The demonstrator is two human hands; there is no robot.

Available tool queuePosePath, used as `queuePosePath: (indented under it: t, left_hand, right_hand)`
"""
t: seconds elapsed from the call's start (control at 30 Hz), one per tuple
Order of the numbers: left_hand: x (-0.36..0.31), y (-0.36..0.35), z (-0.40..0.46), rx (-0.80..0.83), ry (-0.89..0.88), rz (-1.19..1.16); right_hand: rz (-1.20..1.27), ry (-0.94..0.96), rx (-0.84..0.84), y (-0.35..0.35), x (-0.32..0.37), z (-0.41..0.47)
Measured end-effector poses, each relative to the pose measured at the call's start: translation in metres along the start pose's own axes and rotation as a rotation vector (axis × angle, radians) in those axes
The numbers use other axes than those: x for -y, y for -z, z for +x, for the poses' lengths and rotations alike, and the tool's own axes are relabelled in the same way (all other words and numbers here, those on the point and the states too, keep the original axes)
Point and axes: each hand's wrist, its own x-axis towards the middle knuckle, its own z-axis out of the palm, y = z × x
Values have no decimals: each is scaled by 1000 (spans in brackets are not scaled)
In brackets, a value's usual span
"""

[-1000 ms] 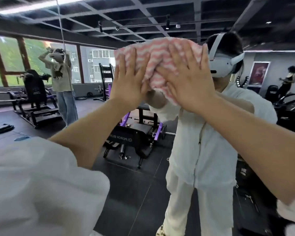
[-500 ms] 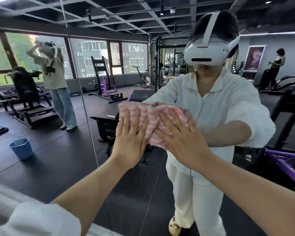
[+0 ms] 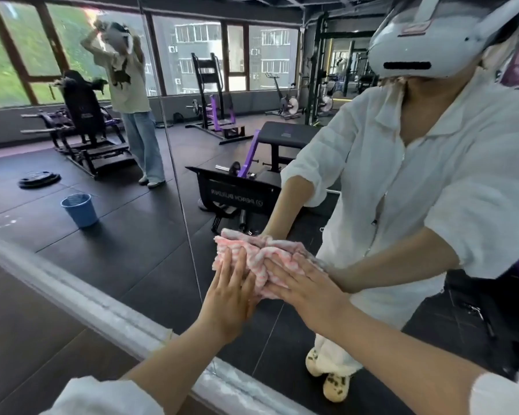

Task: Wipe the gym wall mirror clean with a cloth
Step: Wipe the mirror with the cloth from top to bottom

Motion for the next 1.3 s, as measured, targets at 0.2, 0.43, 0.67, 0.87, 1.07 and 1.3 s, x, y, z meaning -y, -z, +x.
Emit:
queuePosePath:
  t: [0.2, 0.43, 0.67, 0.87, 1.07, 1.3]
  left_hand:
    - [-3, -20, -31, 315, 108, -41]
    - [-10, -5, -46, 482, 107, 41]
    - [3, -6, -42, 373, -55, 35]
    - [38, -18, -24, 18, -225, 34]
    - [73, 53, 50, -393, -111, 21]
    - [106, 178, 137, -667, -245, 44]
  right_hand:
    - [4, 162, 204, 4, 19, 3]
    - [30, 96, 192, -12, 41, -7]
    - [-102, 47, 21, -23, 48, -10]
    - [-95, -85, -124, 3, 10, 8]
    - [-66, -237, -303, 48, -64, 78]
    - [-124, -591, -439, 118, -141, 128]
